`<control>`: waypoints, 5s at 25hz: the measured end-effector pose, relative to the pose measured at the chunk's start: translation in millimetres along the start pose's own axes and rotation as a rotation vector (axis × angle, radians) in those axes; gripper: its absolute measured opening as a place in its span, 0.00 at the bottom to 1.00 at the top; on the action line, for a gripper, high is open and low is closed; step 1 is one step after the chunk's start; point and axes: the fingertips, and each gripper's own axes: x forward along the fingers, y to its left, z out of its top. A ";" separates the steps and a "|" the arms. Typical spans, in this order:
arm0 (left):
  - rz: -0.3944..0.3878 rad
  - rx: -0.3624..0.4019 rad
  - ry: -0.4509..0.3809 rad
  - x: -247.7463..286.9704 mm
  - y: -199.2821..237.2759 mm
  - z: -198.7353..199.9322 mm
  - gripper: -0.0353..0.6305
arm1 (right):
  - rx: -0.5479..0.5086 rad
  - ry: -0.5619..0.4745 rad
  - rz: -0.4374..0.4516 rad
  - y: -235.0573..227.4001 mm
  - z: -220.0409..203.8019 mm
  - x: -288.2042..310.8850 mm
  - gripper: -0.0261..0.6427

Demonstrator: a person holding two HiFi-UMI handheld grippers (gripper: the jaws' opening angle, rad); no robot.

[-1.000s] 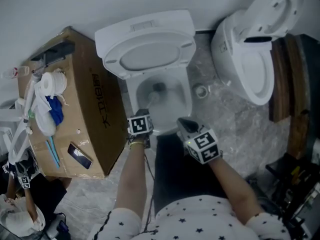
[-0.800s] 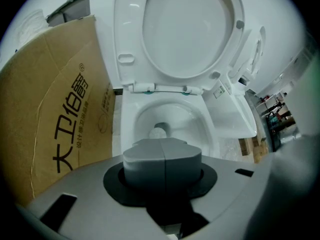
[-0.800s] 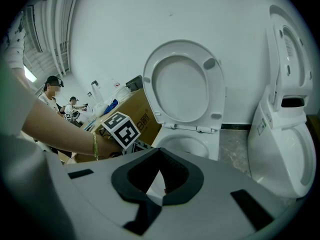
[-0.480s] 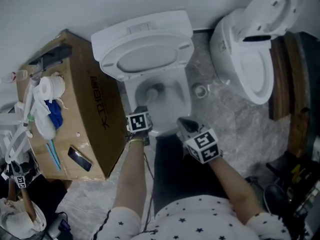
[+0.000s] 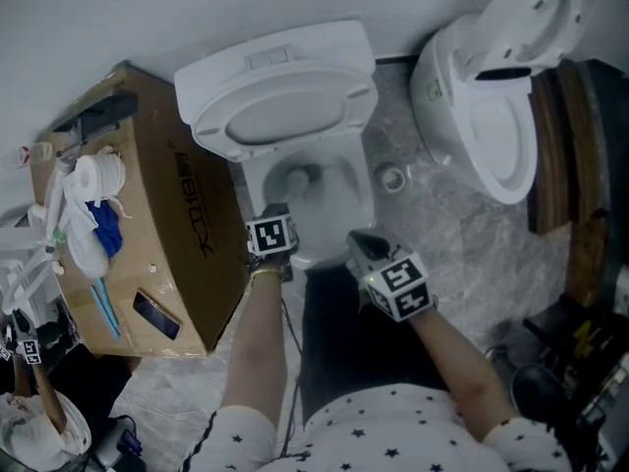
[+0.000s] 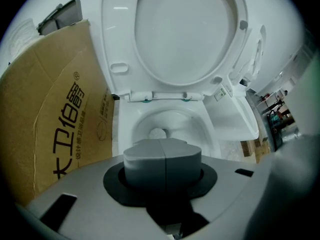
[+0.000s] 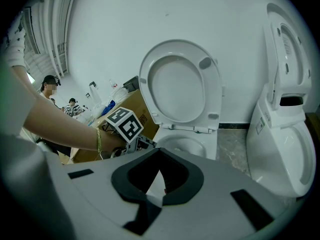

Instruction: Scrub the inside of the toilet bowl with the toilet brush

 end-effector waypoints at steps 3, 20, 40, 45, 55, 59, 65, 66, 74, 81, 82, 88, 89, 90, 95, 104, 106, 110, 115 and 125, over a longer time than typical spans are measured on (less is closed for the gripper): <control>-0.003 0.003 -0.013 1.4 -3.6 5.7 0.27 | 0.002 -0.002 -0.001 -1.1 0.0 -0.3 0.05; -0.007 0.033 -0.018 3.0 -21.5 19.2 0.27 | 0.011 -0.013 -0.012 -8.2 0.7 -5.7 0.05; -0.009 0.050 -0.025 -44.5 -45.0 -11.8 0.27 | -0.029 -0.043 -0.025 -6.8 10.6 -39.1 0.05; -0.023 0.024 -0.052 -67.7 -48.8 -17.3 0.27 | -0.065 -0.051 -0.017 -1.2 12.4 -49.2 0.05; -0.006 -0.024 -0.091 -117.2 -47.4 -33.8 0.27 | -0.102 -0.041 0.003 14.5 5.2 -68.4 0.05; 0.000 -0.038 -0.122 -134.3 -49.1 -39.3 0.27 | -0.110 -0.058 0.022 23.0 10.1 -76.4 0.05; -0.015 -0.090 -0.133 -156.3 -57.0 -59.1 0.27 | -0.128 -0.080 0.041 32.0 13.3 -90.4 0.05; -0.017 -0.094 -0.135 -160.2 -58.0 -62.0 0.27 | -0.130 -0.082 0.044 33.7 13.4 -92.4 0.05; -0.032 -0.124 -0.160 -189.9 -64.5 -84.7 0.27 | -0.155 -0.095 0.080 50.4 11.4 -104.9 0.05; -0.053 -0.172 -0.188 -211.2 -71.1 -102.7 0.27 | -0.166 -0.107 0.102 60.2 10.4 -116.9 0.05; -0.054 -0.177 -0.194 -213.5 -71.3 -104.8 0.27 | -0.171 -0.110 0.103 61.1 10.2 -118.5 0.05; -0.076 -0.211 -0.218 -233.2 -80.4 -117.3 0.27 | -0.194 -0.115 0.100 64.0 1.8 -127.4 0.05; -0.076 -0.218 -0.221 -235.4 -81.2 -119.9 0.27 | -0.191 -0.117 0.101 63.8 0.7 -128.7 0.05; -0.077 -0.225 -0.224 -237.6 -81.8 -122.4 0.27 | -0.189 -0.118 0.101 63.8 -0.3 -129.9 0.05; -0.079 -0.235 -0.237 -249.8 -87.7 -129.9 0.27 | -0.179 -0.122 0.106 63.8 -3.0 -136.0 0.05; -0.082 -0.241 -0.271 -260.0 -98.6 -132.7 0.27 | -0.189 -0.111 0.120 64.5 -13.5 -141.3 0.05; -0.080 -0.242 -0.275 -260.0 -99.9 -133.0 0.27 | -0.184 -0.110 0.121 63.4 -15.1 -141.3 0.05; -0.082 -0.249 -0.275 -259.6 -104.6 -134.1 0.27 | -0.169 -0.103 0.113 57.4 -17.4 -142.7 0.05; -0.080 -0.247 -0.266 -257.9 -107.3 -133.0 0.27 | -0.183 -0.087 0.104 52.9 -20.6 -141.8 0.05; -0.077 -0.249 -0.270 -259.6 -102.9 -129.9 0.27 | -0.164 -0.074 0.099 49.0 -20.4 -136.7 0.05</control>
